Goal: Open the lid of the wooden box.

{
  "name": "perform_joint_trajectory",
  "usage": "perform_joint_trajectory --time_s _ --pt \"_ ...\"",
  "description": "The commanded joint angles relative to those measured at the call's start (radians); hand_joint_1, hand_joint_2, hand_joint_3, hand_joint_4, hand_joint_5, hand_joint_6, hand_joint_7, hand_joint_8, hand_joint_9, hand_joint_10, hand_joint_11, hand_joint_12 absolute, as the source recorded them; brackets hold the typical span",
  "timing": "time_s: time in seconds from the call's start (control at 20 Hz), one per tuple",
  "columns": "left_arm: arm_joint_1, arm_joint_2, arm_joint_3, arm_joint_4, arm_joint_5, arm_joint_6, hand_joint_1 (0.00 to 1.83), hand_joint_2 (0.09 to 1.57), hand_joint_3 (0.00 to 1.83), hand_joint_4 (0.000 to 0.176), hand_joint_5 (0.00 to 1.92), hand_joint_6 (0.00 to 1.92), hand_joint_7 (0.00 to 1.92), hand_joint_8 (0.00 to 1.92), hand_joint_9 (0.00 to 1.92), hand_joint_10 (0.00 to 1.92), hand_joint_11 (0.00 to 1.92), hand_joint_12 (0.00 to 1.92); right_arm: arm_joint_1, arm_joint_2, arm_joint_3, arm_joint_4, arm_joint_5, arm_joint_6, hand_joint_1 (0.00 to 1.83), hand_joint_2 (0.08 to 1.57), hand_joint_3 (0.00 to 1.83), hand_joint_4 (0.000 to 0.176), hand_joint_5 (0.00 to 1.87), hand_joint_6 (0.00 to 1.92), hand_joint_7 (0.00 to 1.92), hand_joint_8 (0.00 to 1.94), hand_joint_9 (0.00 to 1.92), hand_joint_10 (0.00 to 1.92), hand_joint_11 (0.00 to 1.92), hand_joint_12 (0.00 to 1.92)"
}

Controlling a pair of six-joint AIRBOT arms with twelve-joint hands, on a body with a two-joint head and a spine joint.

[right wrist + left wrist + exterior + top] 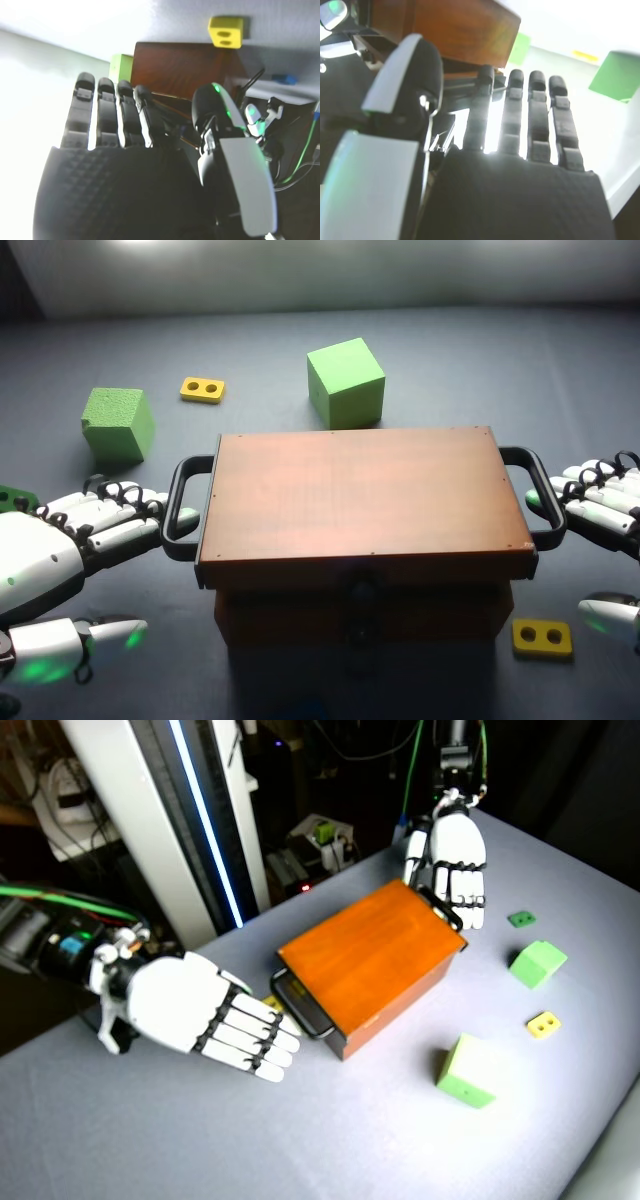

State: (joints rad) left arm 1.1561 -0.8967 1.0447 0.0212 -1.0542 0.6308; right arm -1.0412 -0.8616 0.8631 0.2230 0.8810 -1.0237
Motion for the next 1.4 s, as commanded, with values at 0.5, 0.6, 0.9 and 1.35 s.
perform_joint_trajectory --time_s 0.5,0.6,0.9,1.35 --pt "-0.018 0.024 -0.001 -0.058 -0.246 0.020 0.60 1.37 0.00 0.074 0.00 0.00 0.00 0.00 0.00 0.00 0.00 0.00 0.001 0.012 0.015 -0.028 0.251 0.049 0.30 1.44 0.00 0.000 0.00 0.00 0.00 0.00 0.00 0.00 0.00 0.00" --pt "-0.024 0.021 0.003 -0.073 -0.268 0.030 0.64 1.35 0.00 0.091 0.00 0.00 0.00 0.00 0.00 0.00 0.00 0.00 0.009 0.011 0.019 -0.028 0.268 0.049 0.28 1.45 0.00 0.000 0.00 0.00 0.00 0.00 0.00 0.00 0.00 0.00" --pt "-0.077 -0.004 0.035 -0.094 -0.269 0.044 0.71 1.32 0.00 0.048 0.00 0.00 0.00 0.00 0.00 0.00 0.00 0.00 0.062 -0.014 0.056 -0.026 0.279 0.049 0.27 1.46 0.01 0.000 0.00 0.00 0.00 0.00 0.00 0.00 0.00 0.00" --pt "-0.110 -0.022 0.057 -0.151 -0.336 0.063 0.66 1.35 0.00 0.032 0.00 0.00 0.00 0.00 0.00 0.00 0.00 0.00 0.097 -0.033 0.075 0.010 0.334 0.044 0.57 1.46 0.00 0.000 0.00 0.00 0.00 0.00 0.00 0.00 0.00 0.00"
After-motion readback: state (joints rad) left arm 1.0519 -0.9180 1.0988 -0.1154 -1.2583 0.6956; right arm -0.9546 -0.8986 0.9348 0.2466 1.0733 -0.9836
